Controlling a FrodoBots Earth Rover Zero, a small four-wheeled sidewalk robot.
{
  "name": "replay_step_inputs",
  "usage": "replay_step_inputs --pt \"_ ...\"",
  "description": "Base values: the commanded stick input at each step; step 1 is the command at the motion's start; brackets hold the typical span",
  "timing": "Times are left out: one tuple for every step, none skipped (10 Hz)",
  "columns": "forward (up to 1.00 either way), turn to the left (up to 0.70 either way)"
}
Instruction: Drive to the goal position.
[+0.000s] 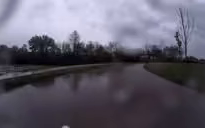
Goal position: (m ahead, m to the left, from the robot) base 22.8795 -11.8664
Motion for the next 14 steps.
replay_step_inputs --pt "0.7 0.0" --pt "0.7 0.0" --pt "0.7 0.0" --pt "0.7 0.0" --pt "0.7 -0.02" --pt "0.7 -0.33" --pt "0.7 -0.34" --pt "0.7 -0.35" --pt "0.7 -0.35" --pt "0.7 -0.35" --pt "0.7 -0.35" --pt "0.7 -0.35" --pt "0.7 -0.35" --pt "0.7 -0.35"
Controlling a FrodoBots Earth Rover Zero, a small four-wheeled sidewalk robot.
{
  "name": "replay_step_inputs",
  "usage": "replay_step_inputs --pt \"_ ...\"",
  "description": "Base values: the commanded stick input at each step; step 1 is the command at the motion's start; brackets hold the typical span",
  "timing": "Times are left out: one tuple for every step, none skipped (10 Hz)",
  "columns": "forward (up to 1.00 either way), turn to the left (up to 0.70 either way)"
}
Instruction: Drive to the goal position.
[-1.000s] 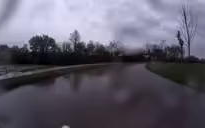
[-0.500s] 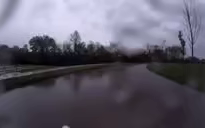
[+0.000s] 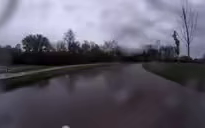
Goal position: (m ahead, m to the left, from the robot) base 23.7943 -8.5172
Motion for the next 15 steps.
replay_step_inputs --pt "0.7 -0.35" --pt "0.7 -0.35" --pt "0.7 -0.35" --pt "0.7 -0.35" --pt "0.7 -0.32" --pt "0.7 -0.13" --pt "0.7 0.0" --pt "0.7 0.0" --pt "0.7 0.0" --pt "0.7 0.0" --pt "0.7 0.0" --pt "0.7 0.0" --pt "0.7 0.0" --pt "0.7 0.0" --pt "0.7 0.0"
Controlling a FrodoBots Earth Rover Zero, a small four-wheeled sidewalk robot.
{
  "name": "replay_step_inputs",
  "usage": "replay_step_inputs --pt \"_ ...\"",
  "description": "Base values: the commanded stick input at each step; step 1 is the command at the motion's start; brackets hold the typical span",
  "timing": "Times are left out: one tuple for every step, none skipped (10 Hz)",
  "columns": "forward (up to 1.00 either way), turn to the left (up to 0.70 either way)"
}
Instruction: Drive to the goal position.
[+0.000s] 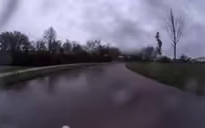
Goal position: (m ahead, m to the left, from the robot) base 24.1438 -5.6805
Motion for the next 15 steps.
replay_step_inputs --pt "0.7 0.0" --pt "0.7 0.0" --pt "0.7 0.0" --pt "0.7 0.0" --pt "0.7 0.0" --pt "0.7 0.0" --pt "0.7 0.0" --pt "0.7 0.0" --pt "0.7 0.0" --pt "0.7 0.0" --pt "0.7 0.0" --pt "0.7 0.0" --pt "0.7 0.0" --pt "0.7 0.0" --pt "0.7 0.0"
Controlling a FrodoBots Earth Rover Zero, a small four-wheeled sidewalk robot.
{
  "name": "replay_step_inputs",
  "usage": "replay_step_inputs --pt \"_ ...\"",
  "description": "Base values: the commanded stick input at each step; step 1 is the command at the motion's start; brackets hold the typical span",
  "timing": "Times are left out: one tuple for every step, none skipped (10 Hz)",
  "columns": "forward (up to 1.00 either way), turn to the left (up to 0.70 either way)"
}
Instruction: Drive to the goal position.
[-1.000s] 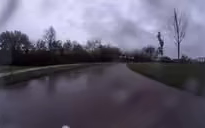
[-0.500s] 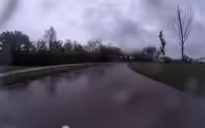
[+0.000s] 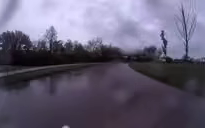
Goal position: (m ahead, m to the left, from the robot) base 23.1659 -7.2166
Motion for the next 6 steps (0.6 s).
replay_step_inputs --pt "0.7 0.0" --pt "0.7 0.0" --pt "0.7 0.0" --pt "0.7 0.0" --pt "0.7 0.0" --pt "0.7 0.0"
